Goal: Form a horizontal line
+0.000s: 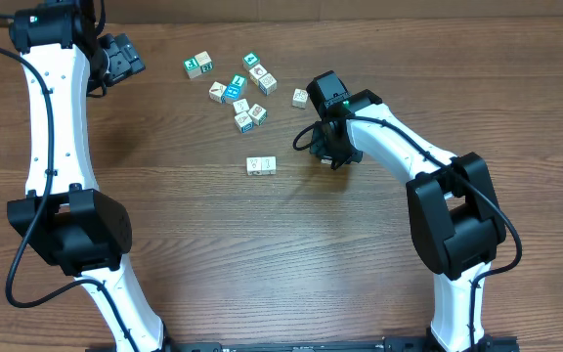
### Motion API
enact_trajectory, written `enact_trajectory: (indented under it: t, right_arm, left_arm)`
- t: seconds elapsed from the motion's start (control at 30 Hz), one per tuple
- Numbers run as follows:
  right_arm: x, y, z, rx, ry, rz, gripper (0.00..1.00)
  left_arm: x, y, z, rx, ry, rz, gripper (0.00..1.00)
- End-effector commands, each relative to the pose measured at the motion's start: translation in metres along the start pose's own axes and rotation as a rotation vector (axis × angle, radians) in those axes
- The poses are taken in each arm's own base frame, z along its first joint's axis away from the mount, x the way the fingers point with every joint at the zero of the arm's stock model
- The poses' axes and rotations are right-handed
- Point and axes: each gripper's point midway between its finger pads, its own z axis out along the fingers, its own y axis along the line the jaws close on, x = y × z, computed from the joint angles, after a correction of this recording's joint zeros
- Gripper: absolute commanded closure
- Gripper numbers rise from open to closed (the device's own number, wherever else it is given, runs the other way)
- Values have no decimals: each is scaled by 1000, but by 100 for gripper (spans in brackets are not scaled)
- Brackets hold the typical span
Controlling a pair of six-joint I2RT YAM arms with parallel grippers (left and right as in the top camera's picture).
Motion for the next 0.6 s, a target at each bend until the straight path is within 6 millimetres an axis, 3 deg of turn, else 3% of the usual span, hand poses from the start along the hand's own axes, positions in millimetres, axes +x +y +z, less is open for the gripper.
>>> enact_trajectory:
  t: [0.0, 0.2, 0.57]
  right_arm:
    - [-3, 2, -8, -12, -9, 2, 77]
    - [-6, 20, -36, -116, -5, -4, 76]
    - [0, 29, -38, -167, 29, -7, 76]
  left_arm:
    - [-4, 1, -8, -1, -22, 16, 0]
    - [-4, 1, -8, -1, -22, 16, 0]
    - [-4, 1, -8, -1, -22, 16, 0]
